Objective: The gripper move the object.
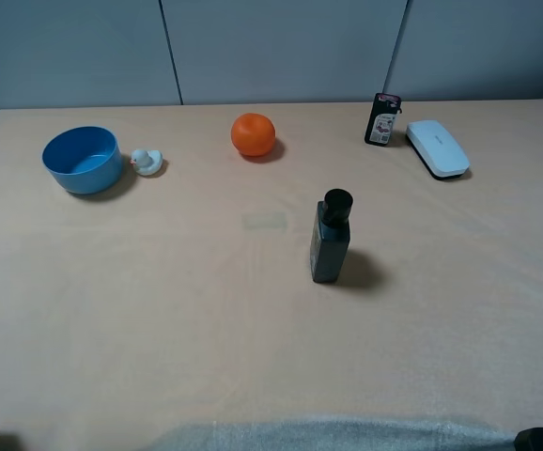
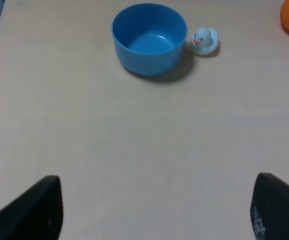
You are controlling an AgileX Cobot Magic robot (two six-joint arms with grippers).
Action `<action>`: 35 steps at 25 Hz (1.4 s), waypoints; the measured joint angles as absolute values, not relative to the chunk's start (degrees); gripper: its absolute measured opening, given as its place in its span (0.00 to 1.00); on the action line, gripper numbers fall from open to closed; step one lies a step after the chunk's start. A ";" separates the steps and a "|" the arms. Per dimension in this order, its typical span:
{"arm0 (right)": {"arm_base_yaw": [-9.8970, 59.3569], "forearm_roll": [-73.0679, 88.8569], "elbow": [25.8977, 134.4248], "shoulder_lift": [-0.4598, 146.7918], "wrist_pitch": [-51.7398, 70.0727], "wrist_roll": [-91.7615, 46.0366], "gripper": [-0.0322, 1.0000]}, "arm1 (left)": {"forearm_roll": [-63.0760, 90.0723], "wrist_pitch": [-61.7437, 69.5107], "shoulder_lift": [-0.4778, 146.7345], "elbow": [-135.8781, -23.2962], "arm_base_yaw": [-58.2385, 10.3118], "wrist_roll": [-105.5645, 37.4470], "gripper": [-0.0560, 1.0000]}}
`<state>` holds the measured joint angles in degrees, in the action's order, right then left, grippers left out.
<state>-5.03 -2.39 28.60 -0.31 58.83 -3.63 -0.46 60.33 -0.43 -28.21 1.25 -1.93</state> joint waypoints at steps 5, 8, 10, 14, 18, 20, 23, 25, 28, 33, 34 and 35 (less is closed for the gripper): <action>-2.89 -2.61 28.60 -0.31 58.83 -3.81 0.70 | -0.46 60.33 -0.43 -28.21 1.25 -1.93 0.83; -2.89 -2.61 28.60 -0.31 58.83 -3.81 0.70 | -0.46 60.33 -0.43 -28.21 1.25 -1.93 0.83; -2.89 -2.61 28.60 -0.31 58.83 -3.81 0.70 | -0.46 60.33 -0.43 -28.21 1.25 -1.93 0.83; -2.89 -2.61 28.60 -0.31 58.83 -3.81 0.70 | -0.46 60.33 -0.43 -28.21 1.25 -1.93 0.83; -2.89 -2.61 28.60 -0.31 58.83 -3.81 0.70 | -0.46 60.33 -0.43 -28.21 1.25 -1.93 0.83; -2.89 -2.61 28.60 -0.31 58.83 -3.81 0.70 | -0.46 60.33 -0.43 -28.21 1.25 -1.93 0.83; -2.89 -2.61 28.60 -0.31 58.83 -3.81 0.70 | -0.46 60.33 -0.43 -28.21 1.25 -1.93 0.83; -2.89 -2.61 28.60 -0.31 58.83 -3.81 0.70 | -0.46 60.33 -0.43 -28.21 1.25 -1.93 0.83; -2.89 -2.61 28.60 -0.31 58.83 -3.81 0.70 | -0.46 60.33 -0.43 -28.21 1.25 -1.93 0.83; -2.89 -2.61 28.60 -0.31 58.83 -3.81 0.70 | -0.46 60.33 -0.43 -28.21 1.25 -1.93 0.83; -2.89 -2.61 28.60 -0.31 58.83 -3.81 0.70 | -0.46 60.33 -0.43 -28.21 1.25 -1.93 0.83; -2.89 -2.61 28.60 -0.31 58.83 -3.81 0.70 | -0.46 60.33 -0.43 -28.21 1.25 -1.93 0.83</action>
